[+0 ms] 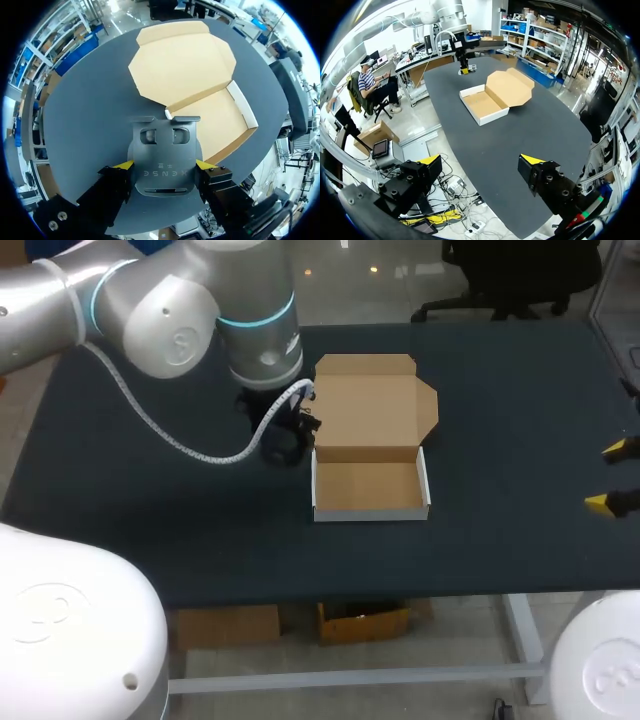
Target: Assemble the packaging by folding the flat box into shape, placing the metal phone stand inside, and closing the box properly
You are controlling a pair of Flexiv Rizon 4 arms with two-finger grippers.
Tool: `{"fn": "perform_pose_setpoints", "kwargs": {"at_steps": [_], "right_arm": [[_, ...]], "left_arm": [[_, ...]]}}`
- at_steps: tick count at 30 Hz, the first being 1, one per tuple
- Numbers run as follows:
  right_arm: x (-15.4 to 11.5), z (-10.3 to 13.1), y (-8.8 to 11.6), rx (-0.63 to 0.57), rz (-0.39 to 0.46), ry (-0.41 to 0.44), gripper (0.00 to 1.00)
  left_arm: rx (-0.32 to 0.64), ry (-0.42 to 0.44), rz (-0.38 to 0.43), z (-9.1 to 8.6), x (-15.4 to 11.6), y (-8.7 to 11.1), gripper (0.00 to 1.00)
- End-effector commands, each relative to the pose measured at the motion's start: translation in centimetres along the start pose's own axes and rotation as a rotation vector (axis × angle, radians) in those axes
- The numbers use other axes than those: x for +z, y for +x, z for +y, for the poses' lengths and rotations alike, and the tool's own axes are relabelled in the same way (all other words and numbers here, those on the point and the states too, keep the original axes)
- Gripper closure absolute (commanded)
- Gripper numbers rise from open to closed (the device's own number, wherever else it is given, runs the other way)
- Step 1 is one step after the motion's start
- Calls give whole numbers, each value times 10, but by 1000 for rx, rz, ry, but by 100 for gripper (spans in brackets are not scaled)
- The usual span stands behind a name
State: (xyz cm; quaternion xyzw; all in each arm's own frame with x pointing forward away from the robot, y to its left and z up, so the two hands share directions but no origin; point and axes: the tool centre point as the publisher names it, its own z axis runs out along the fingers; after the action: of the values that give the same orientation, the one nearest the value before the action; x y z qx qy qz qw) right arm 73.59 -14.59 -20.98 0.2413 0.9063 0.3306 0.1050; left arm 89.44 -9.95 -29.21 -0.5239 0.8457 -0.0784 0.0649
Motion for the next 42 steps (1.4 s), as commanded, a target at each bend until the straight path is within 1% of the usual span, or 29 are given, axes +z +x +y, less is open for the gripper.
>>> {"fn": "perform_pose_setpoints", "kwargs": {"at_steps": [1, 13, 20, 26, 42], "right_arm": [[-1, 0, 0, -2, 2, -4, 0], [-1, 0, 0, -2, 2, -4, 0], [-1, 0, 0, -2, 2, -4, 0], [-1, 0, 0, -2, 2, -4, 0], [-1, 0, 0, -2, 2, -4, 0]], "left_arm": [[11, -2, -16, -4, 3, 14, 100], [77, -3, -8, -13, 10, 38, 100], [98, -18, 3, -17, 16, 53, 100], [103, -25, 9, -22, 18, 61, 100], [103, -25, 9, -22, 18, 61, 100]]}}
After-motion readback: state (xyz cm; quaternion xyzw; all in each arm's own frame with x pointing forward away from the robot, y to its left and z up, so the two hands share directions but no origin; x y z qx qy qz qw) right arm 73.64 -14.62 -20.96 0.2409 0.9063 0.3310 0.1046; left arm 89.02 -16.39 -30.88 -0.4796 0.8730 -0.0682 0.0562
